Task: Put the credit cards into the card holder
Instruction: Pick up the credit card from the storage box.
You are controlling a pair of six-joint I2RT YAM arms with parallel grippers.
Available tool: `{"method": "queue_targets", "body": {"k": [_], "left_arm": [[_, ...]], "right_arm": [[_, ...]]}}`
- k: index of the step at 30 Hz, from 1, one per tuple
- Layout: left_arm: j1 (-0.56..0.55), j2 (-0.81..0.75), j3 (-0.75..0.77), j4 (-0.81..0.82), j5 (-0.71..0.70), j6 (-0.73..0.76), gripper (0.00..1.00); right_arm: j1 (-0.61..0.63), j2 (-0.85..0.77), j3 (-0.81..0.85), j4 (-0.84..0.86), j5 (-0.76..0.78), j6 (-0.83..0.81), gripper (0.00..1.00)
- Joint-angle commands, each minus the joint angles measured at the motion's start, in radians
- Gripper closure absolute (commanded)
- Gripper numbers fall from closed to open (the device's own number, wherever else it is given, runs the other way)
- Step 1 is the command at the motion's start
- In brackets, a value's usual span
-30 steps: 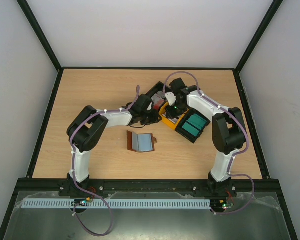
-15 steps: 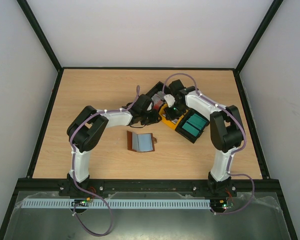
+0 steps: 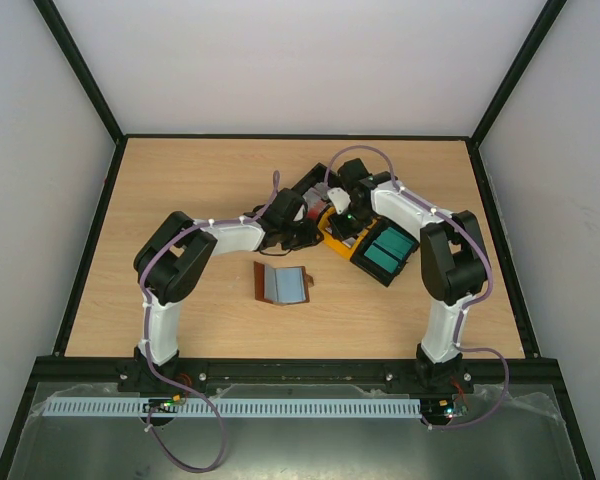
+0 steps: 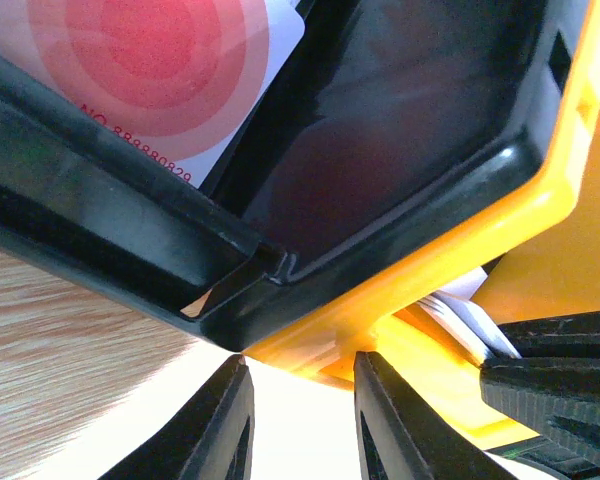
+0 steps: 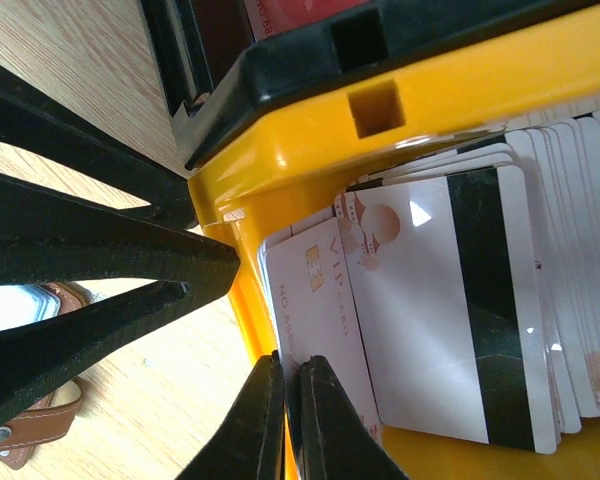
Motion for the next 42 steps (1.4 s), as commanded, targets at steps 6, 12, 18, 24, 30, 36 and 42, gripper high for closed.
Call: {"method": "queue_targets", "body": {"k": [6,12,18,24,30,36,42], "left_arm": [[-0.003,0.033,0.004,-0.014,-0.007,-0.005,0.7],[-0.003,0.034,0.002,-0.013,-0.007,-0.007,0.7],[-0.003,0.034,0.001,-0.012,-0.007,-0.008,0.7],[-0.003,0.034,0.0,-0.012,-0.006,-0.008,0.7],[-0.003,0.036,-0.001,-0.012,-0.005,-0.008,0.7],[-0.003,0.033,0.002,-0.01,-0.002,-0.004,0.71],[-0.003,0.023,0.004,-0.011,0.003,0.0,0.7]], "right_arm": [[0.004,-0.05,0.005,-0.025,-0.018,-0.005,0.96],[0.004,-0.073,-0.01,-0.017,-0.022,-0.008,0.96],[0.004,-0.067,-0.014,-0.015,-0.021,-0.008,0.95],[0.004,-0.045,-0.014,-0.014,-0.019,-0.008,0.94],[0.004,-0.032,-0.009,-0.014,-0.012,-0.003,0.95],[0.004,-0.07,-0.005,0.022,0.079,0.012,0.98],[0.002,-0.141,-0.013,0.053,0.15,0.023,0.98]]}}
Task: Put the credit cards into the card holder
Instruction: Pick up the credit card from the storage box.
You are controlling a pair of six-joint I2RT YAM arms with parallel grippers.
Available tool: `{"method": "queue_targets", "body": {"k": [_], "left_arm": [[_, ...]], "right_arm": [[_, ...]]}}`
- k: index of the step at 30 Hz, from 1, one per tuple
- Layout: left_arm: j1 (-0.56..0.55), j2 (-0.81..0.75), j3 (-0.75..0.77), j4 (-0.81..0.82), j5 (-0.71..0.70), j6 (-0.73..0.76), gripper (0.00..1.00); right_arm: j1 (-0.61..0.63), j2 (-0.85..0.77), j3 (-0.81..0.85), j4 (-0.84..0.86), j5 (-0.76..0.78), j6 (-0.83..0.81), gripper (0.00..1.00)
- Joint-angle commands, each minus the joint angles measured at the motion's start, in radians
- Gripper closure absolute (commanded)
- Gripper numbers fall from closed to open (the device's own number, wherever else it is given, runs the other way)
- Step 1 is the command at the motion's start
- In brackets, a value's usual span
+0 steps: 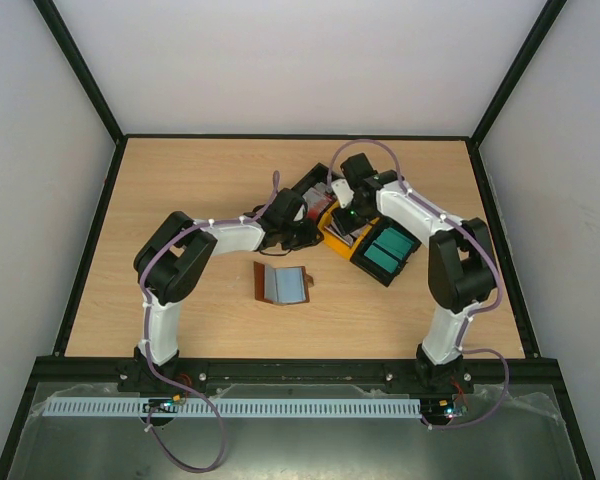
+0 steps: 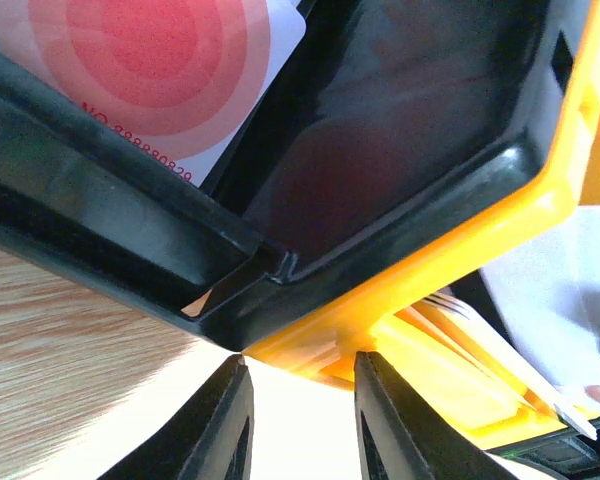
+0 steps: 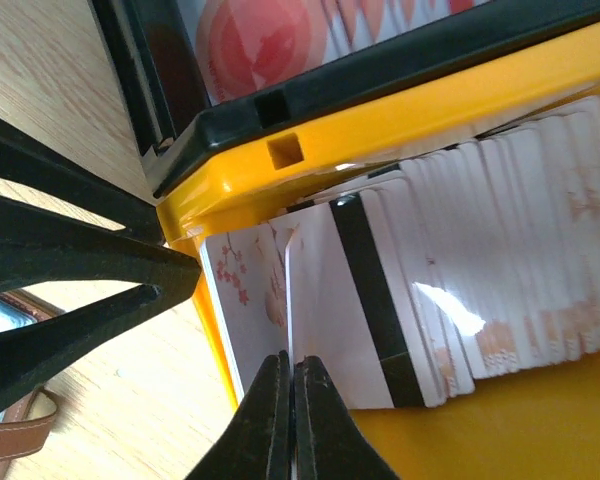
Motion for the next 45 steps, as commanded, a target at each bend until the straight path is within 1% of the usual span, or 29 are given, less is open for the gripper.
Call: {"method": "queue_targets", "body": {"k": [1,5,8,12,15,17,20,22,24,25,27,29,30,32,34,37,38,40,43,45], "left_arm": [[-0.004,0.019,0.004,-0.014,-0.001,0.005,0.69],[-0.003,-0.02,0.003,-0.026,-0.015,0.023,0.66],[-0.003,-0.082,-0.005,-0.039,-0.036,0.043,0.61],[-0.003,-0.217,-0.051,-0.043,-0.076,0.082,0.51],[-0.003,-0.37,-0.116,-0.04,-0.119,0.102,0.4],[-0.003,-0.459,-0.153,-0.043,-0.131,0.112,0.32],[-0.003,-0.581,-0.192,-0.091,-0.138,0.105,0.21],[-0.003,-0.655,-0.217,-0.118,-0.133,0.084,0.16],[-0.003,-0.718,-0.246,-0.136,-0.116,0.046,0.12],[-0.003,-0.744,-0.254,-0.145,-0.108,0.014,0.12],[-0.002,-0.788,-0.265,-0.183,-0.104,-0.072,0.09],[-0.001,-0.822,-0.271,-0.205,-0.079,-0.146,0.09],[-0.001,-0.845,-0.277,-0.188,-0.056,-0.165,0.09],[-0.003,-0.896,-0.298,-0.139,-0.01,-0.216,0.08],[-0.004,-0.924,-0.322,-0.08,0.041,-0.277,0.08],[-0.008,-0.963,-0.374,0.048,0.14,-0.396,0.11],[-0.011,-0.975,-0.395,0.108,0.157,-0.43,0.13],[-0.017,-0.989,-0.408,0.155,0.177,-0.467,0.15],[-0.029,-0.981,-0.408,0.187,0.206,-0.488,0.24],[-0.043,-0.975,-0.41,0.208,0.215,-0.492,0.32]], "right_arm": [[0.003,-0.091,-0.006,0.027,0.07,0.018,0.98],[0.002,-0.136,0.0,0.047,0.108,0.033,0.98],[0.003,-0.187,0.012,0.058,0.114,0.047,0.98],[0.003,-0.267,0.02,0.097,0.056,0.101,0.98],[0.003,-0.333,-0.016,0.178,0.012,0.195,0.98],[0.003,-0.385,-0.061,0.255,-0.031,0.283,0.98],[0.003,-0.468,-0.142,0.397,-0.149,0.443,0.98],[0.003,-0.518,-0.202,0.502,-0.216,0.608,0.98],[0.003,-0.572,-0.275,0.633,-0.274,0.808,0.98],[0.003,-0.6,-0.319,0.712,-0.331,0.9,0.98],[0.003,-0.655,-0.402,0.858,-0.367,1.07,0.98],[0.003,-0.7,-0.481,0.972,-0.382,1.24,0.98],[0.003,-0.712,-0.514,1.03,-0.41,1.305,0.98],[0.005,-0.728,-0.565,1.069,-0.461,1.422,0.98],[0.012,-0.752,-0.612,1.108,-0.489,1.489,0.98],[0.03,-0.807,-0.662,1.141,-0.488,1.551,0.98],[0.038,-0.82,-0.672,1.14,-0.487,1.562,0.98],[0.055,-0.844,-0.693,1.14,-0.483,1.578,0.98],[0.077,-0.876,-0.731,1.16,-0.479,1.608,0.98],[0.091,-0.891,-0.751,1.174,-0.484,1.62,0.98]]}}
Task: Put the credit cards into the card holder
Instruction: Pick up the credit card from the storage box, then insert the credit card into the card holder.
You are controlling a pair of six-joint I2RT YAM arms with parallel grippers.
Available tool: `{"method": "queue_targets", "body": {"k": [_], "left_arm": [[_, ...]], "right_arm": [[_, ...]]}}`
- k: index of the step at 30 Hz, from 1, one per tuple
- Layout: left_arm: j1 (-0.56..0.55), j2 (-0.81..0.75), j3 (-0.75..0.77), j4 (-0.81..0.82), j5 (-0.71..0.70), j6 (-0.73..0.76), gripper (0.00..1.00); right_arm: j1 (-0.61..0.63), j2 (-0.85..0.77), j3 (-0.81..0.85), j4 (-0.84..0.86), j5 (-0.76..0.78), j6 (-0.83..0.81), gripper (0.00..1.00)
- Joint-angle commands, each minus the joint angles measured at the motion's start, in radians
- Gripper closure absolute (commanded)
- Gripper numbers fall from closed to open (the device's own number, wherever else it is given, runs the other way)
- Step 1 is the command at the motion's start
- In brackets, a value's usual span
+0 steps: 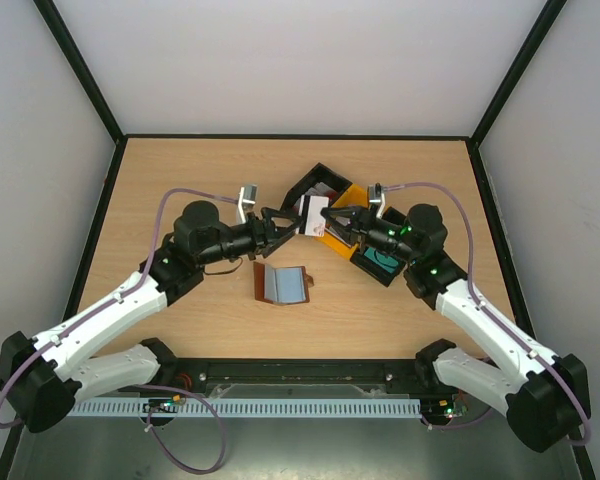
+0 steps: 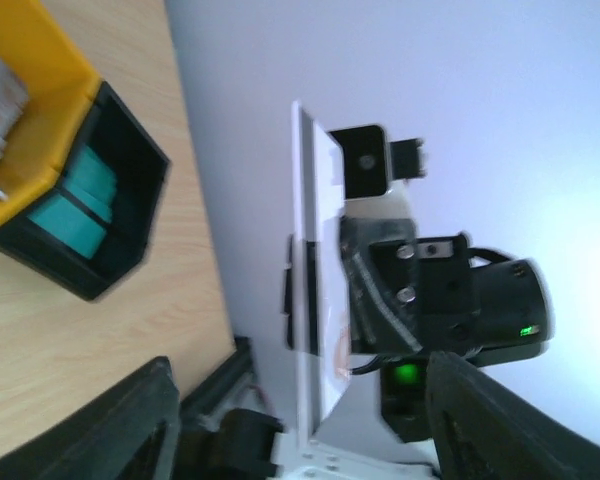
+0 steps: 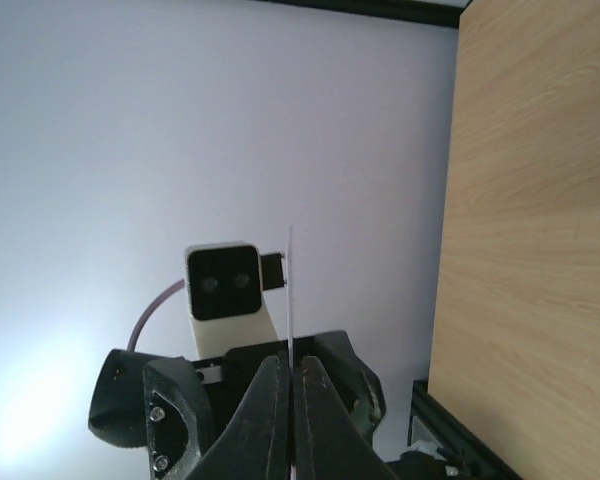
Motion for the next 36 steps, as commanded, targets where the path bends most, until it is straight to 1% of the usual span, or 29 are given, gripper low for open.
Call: {"method": "queue_targets", "body": {"k": [1,4,10,15,16,17,18,20,21,22,23,25,28,32,34,36], "left_arm": [[-0.027,-0.001,-0.015,0.117,0.07,-0.067,0.37],[-0.035,-0.008,-0.033,0.15,0.066,-0.067,0.53],[-0.037,0.004,-0.053,0.141,0.076,-0.034,0.71],[-0.037,0.024,-0.074,0.146,0.07,0.0,0.97],[-0.037,0.026,-0.077,0.145,0.069,0.014,0.98],[-0.037,0.026,-0.082,0.138,0.062,0.031,0.98],[-0.037,0.02,-0.089,0.111,0.034,0.049,0.98],[-0.037,-0.002,-0.101,0.01,-0.059,0.13,0.98],[-0.037,-0.021,-0.113,-0.06,-0.127,0.161,0.98],[-0.037,-0.041,-0.137,-0.103,-0.187,0.185,0.98],[-0.037,-0.067,-0.17,-0.128,-0.236,0.196,0.98],[-0.036,-0.12,-0.25,-0.128,-0.299,0.202,0.98],[-0.036,-0.153,-0.352,-0.099,-0.328,0.19,0.98],[-0.037,-0.086,-0.409,-0.039,-0.314,0.2,0.98],[-0.036,-0.065,-0.428,0.013,-0.313,0.202,0.98],[-0.037,-0.045,-0.436,0.029,-0.321,0.2,0.98]], "right_arm": [[0.029,-0.044,-0.046,0.087,-0.033,0.076,0.98],[0.038,-0.065,-0.074,0.102,-0.039,0.077,0.98],[0.038,-0.09,-0.11,0.106,-0.068,0.06,0.98],[0.038,-0.1,-0.124,0.078,-0.092,0.03,0.98],[0.039,-0.098,-0.125,0.062,-0.092,0.012,0.98],[0.039,-0.096,-0.124,0.043,-0.089,-0.011,0.93],[0.04,-0.094,-0.121,0.01,-0.079,-0.046,0.85],[0.04,-0.093,-0.109,-0.087,-0.038,-0.129,0.65],[0.039,-0.094,-0.104,-0.134,-0.006,-0.167,0.57],[0.04,-0.094,-0.097,-0.178,0.03,-0.21,0.52],[0.039,-0.092,-0.089,-0.223,0.071,-0.267,0.49],[0.043,-0.076,-0.079,-0.301,0.159,-0.335,0.48],[0.078,-0.022,-0.088,-0.349,0.255,-0.402,0.48],[0.211,0.066,-0.055,-0.448,0.532,-0.497,0.47],[0.28,0.118,-0.03,-0.496,0.64,-0.528,0.46],[0.343,0.175,-0.008,-0.527,0.723,-0.549,0.43]]}}
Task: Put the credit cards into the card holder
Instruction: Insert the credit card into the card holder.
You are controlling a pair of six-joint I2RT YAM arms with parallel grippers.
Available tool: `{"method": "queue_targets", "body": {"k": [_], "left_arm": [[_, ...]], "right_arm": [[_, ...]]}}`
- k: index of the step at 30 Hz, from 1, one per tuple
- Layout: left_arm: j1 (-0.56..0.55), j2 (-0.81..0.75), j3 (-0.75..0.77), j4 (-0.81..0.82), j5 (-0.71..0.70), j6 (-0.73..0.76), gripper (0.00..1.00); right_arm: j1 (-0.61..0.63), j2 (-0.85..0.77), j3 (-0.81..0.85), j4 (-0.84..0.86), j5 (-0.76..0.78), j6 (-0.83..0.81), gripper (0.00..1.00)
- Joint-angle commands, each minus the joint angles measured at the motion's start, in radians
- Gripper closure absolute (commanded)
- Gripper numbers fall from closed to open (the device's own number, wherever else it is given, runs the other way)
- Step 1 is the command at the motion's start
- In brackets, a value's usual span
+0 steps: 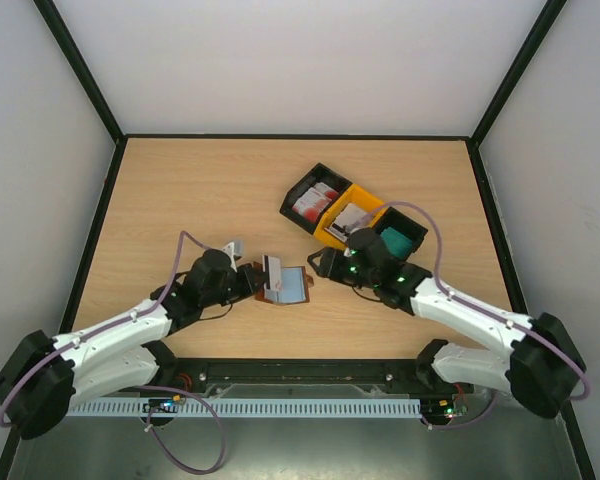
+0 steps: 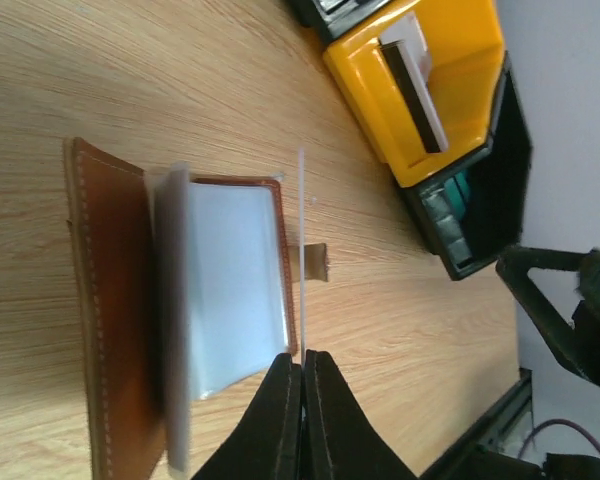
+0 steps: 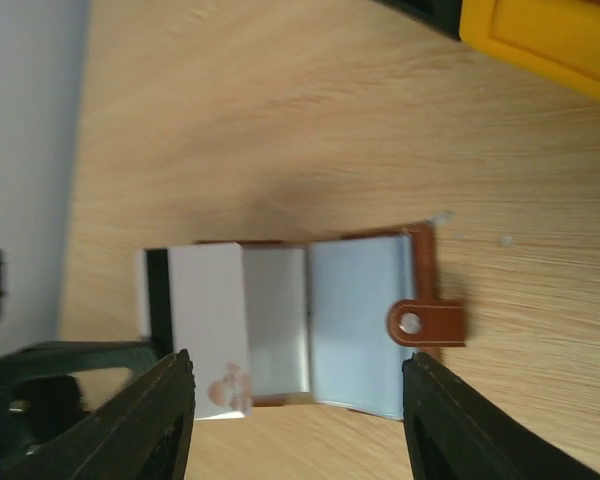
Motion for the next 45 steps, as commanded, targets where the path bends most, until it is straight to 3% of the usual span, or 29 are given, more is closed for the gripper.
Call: {"method": "queue_targets", "body": {"k": [1,5,17,28,34,45], "left_arm": [[-0.002,0.036,-0.014,0.085,-0.04,0.028,0.98],[-0.002,0.066,-0.057,0.114,-0.055,0.02,0.98],[0.022,0.194,-0.153,0.319,0.001,0.02,0.98],[0.043,0.221,-0.203,0.4,0.028,-0.029,0.98],[0.064,0.234,-0.211,0.429,0.037,-0.033,0.98],[0.091,0.236,-0.205,0.454,0.075,-0.028,0.98]], "right_arm": [[0.131,0.101,0.077,-0.129,0.304,-0.115,0.42],[0.226,0.22,0.121,-0.158,0.419,-0.128,0.38],[0.319,0.537,0.241,-0.174,0.441,-0.182,0.42],[0.32,0.599,0.246,-0.236,0.505,-0.136,0.48],[0.321,0.607,0.227,-0.199,0.454,-0.11,0.48],[0.319,0.592,0.191,-0.094,0.346,-0.016,0.65]]}}
